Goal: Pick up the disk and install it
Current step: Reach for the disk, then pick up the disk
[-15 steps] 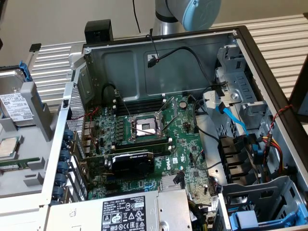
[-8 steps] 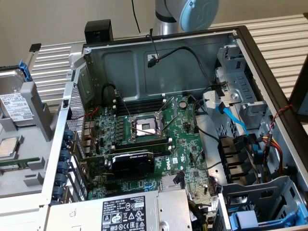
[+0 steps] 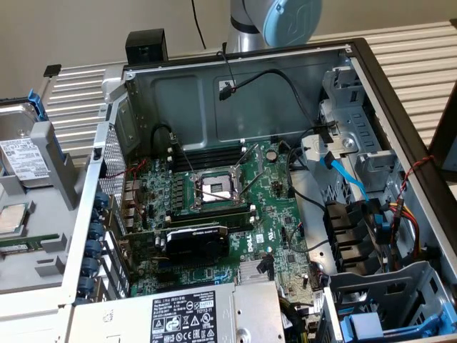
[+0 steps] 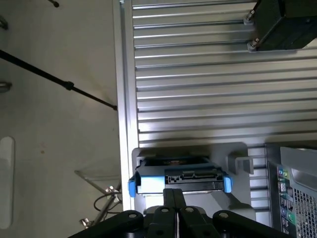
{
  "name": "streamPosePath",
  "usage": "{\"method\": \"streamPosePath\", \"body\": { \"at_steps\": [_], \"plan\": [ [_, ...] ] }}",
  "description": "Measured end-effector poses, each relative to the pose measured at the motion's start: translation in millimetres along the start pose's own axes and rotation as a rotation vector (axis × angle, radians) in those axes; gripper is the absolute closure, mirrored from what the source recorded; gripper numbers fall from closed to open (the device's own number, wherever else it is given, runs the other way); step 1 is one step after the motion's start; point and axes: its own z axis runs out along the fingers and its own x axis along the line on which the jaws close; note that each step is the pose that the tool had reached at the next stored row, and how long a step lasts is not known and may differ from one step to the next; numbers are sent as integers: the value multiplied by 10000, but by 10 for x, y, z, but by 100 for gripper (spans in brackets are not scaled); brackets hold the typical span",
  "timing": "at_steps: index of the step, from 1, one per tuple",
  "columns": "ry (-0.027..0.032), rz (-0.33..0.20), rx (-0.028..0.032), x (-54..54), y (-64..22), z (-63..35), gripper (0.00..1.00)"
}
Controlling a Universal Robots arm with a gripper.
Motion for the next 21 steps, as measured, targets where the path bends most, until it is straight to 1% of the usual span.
{"method": "streamPosePath", "body": {
  "at_steps": [3, 18, 19, 21],
  "plan": [
    [-1, 0, 5, 43, 64, 2, 89],
    [-1, 0, 5, 50, 66, 2, 89],
    [-7, -13, 4, 53, 65, 2, 89],
    [1, -341, 8, 53, 65, 2, 89]
  ]
}}
